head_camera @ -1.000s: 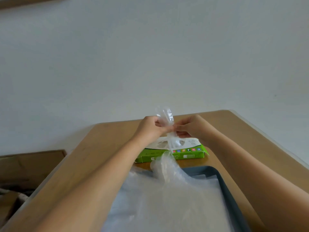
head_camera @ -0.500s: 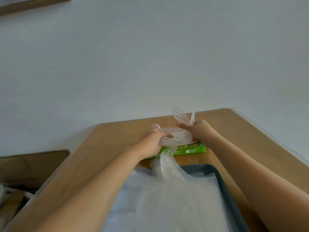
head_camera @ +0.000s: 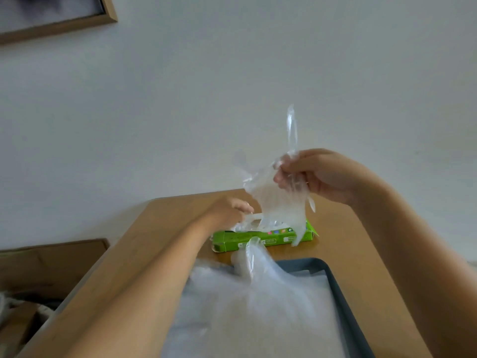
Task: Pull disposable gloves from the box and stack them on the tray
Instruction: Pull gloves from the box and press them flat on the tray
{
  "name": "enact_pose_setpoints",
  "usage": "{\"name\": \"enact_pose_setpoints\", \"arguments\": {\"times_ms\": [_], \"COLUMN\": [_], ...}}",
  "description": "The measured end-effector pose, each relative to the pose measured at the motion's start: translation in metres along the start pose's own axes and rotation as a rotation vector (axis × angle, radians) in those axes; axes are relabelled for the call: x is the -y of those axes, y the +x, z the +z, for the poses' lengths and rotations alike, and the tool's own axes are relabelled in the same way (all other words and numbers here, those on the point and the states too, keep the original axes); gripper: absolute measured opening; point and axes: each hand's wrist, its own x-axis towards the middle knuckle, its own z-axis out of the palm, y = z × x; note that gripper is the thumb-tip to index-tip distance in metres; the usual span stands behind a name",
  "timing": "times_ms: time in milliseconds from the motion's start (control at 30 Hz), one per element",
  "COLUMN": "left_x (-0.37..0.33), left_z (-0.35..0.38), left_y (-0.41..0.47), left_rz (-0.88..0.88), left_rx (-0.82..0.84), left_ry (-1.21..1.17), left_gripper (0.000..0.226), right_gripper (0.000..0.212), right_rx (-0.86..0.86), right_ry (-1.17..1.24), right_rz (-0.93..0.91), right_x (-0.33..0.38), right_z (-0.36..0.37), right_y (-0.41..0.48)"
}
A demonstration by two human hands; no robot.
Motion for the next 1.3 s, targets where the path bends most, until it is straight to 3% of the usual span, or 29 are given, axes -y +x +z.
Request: {"name": "enact_pose_setpoints", "arguments": {"times_ms": [67,133,200,267,367,500,633,700,733,800,867,900,1000,1100,1200,1300], "left_x": [-0.01,-0.019,-0.025,-0.032,-0.037,-0.031,-0.034,-0.029,-0.026,-0.018,-0.016,-0.015,-0.014,-0.017,-0.015,-0.011], "left_z": [-0.018,-0.033,-0.036,-0.031,-0.014,-0.009,-0.015,-0.018,-0.019,-0.015,-0.01,-0.01,-0.016,-0.024,-0.026,-0.026], "left_y": [-0.019,-0.039,-0.06,-0.076,-0.092,-0.111,-0.131,-0.138,-0.141,-0.143,-0.145,-0.144,-0.144,-0.144,-0.144,-0.149], "left_rz": [-0.046,0.011,0.032,0.059,0.213,0.07,0.011,-0.023,-0.053,-0.111,-0.154,-0.163,-0.143,-0.095,-0.039,0.016], "left_rx": [-0.096,0.143,0.371,0.455,0.538,0.354,0.356,0.401,0.429,0.452,0.41,0.345,0.131,0.053,0.061,0.093], "left_ry": [-0.342,-0.73,-0.903,-0.942,-0.939,-0.728,-0.729,-0.768,-0.787,-0.896,-1.116,-1.229,-1.517,-1.669,-1.727,-1.732], "left_gripper": [0.02,0.074,0.102,0.092,0.053,0.058,0.011,0.007,0.008,0.011,0.011,0.01,0.013,0.018,0.014,0.017], "right_gripper": [0.028,0.042,0.044,0.045,0.045,0.041,0.03,0.012,0.009,0.007,0.031,0.043,0.081,0.099,0.083,0.031], "right_rx": [0.059,0.111,0.184,0.243,0.264,0.214,0.317,0.397,0.334,0.021,-0.328,-0.415,-0.298,-0.006,0.048,0.033], "right_ry": [0.003,-0.009,-0.107,-0.201,-0.273,-0.401,-0.877,-1.059,-1.054,-0.889,-0.62,-0.459,0.083,0.306,0.507,0.663], "right_rz": [-0.001,0.006,0.042,0.069,0.058,0.023,0.148,0.255,0.253,0.157,0.086,0.115,0.386,0.571,0.485,0.314], "right_x": [0.006,0.01,0.012,0.013,0.013,0.012,0.022,0.026,0.024,0.016,0.003,-0.004,-0.021,-0.037,-0.047,-0.041], "right_z": [0.006,0.014,0.024,0.035,0.048,0.058,0.052,0.042,0.037,0.028,0.027,0.028,0.04,0.062,0.086,0.102], "right_y": [-0.015,-0.03,-0.04,-0.047,-0.054,-0.063,-0.068,-0.071,-0.069,-0.063,-0.059,-0.06,-0.068,-0.078,-0.068,-0.057]}}
